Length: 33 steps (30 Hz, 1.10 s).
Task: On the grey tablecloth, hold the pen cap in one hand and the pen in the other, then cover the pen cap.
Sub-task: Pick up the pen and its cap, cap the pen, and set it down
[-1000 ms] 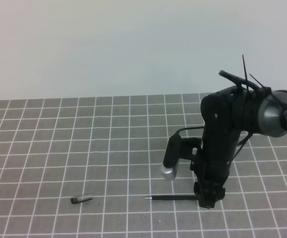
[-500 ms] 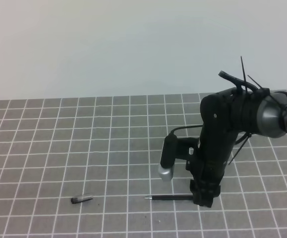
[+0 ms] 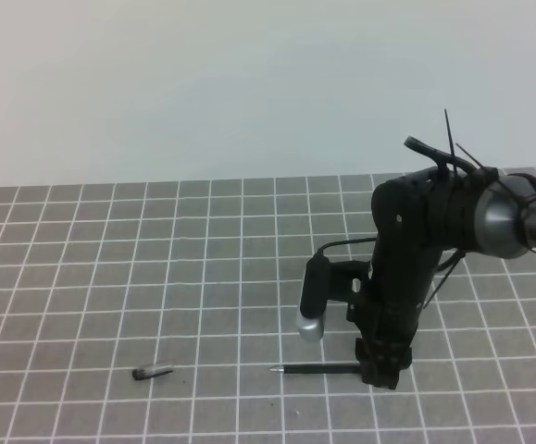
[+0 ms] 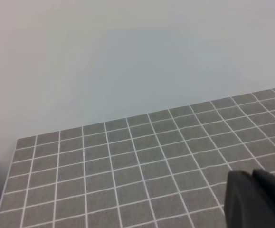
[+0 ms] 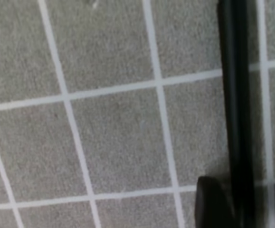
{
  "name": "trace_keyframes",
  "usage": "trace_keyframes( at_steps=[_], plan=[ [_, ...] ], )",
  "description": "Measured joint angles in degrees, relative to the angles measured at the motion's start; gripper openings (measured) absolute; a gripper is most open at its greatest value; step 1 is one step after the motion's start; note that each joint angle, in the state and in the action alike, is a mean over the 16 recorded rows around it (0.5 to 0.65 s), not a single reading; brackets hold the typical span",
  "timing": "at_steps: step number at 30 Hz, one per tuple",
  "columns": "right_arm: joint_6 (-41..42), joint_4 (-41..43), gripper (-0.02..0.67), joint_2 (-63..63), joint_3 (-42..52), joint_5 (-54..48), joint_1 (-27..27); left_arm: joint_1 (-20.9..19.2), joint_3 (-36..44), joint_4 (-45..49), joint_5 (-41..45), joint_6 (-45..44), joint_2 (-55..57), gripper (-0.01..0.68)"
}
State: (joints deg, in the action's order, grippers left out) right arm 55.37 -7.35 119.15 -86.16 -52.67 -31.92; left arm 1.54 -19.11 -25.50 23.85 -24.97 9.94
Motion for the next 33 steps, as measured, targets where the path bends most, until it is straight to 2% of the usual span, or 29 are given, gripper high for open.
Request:
trace_keyframes(
  at_steps=[5,19,26,33],
  plan=[
    [0.3,0.8,0.276,0.5,-0.1,-0.2,0.0,0.0,0.0,0.1,-0.8,0.0,0.0,0.0],
    [0.2,3.0,0.081,0.6,-1.6,-2.5,0.0,0.0,0.0,0.4,-2.2,0.0,0.0,0.0],
    [-0.6,1.9,0.067,0.2,-6.7,-8.8,0.0,0.0,-1.1,0.7,0.5,0.1,0.6,0.0],
    [-1.3,-1.1,0.067,-0.5,-12.6,-14.6,0.0,0.0,-6.5,0.9,9.7,0.7,5.7,0.0]
  ],
)
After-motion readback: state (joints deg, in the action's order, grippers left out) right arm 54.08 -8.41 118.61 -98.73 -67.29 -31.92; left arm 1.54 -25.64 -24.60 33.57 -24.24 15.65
